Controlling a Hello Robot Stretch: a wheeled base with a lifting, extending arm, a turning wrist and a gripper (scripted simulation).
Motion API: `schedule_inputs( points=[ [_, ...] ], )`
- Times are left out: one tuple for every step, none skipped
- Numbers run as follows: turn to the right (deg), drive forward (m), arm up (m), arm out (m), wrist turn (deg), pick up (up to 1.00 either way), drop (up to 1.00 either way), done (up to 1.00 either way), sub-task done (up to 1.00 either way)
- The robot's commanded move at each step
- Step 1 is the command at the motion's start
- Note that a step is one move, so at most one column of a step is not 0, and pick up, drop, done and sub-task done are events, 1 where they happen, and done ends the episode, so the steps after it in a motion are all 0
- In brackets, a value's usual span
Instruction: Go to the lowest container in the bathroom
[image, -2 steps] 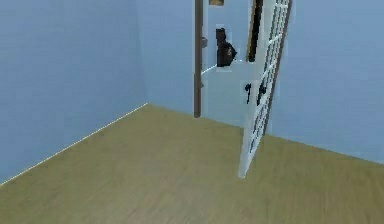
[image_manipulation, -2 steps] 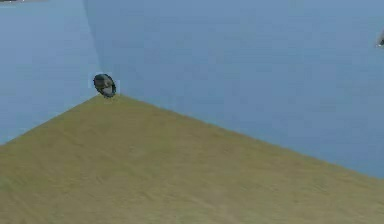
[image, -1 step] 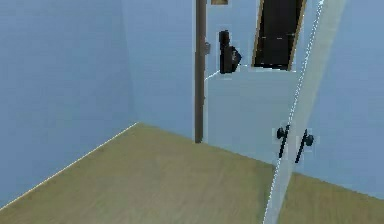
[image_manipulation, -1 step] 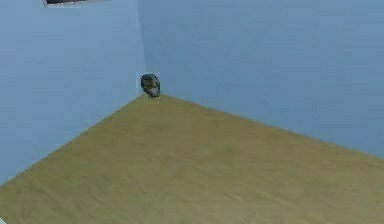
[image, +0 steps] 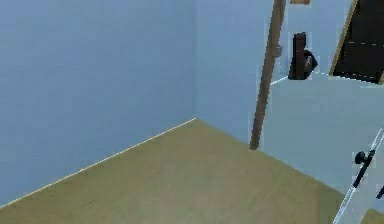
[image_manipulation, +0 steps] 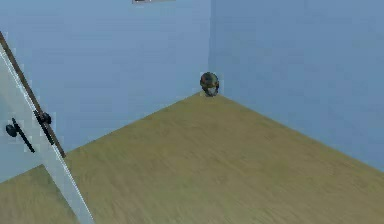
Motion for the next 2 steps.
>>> schedule_inputs(
  points=[
    [0.0,0.20,0.00,0.00,0.0,0.00,0.00,0.00,0.00],
    [24.0,0.00,0.00,0.00,0.0,0.00,0.00,0.00,0.00]
  ],
)
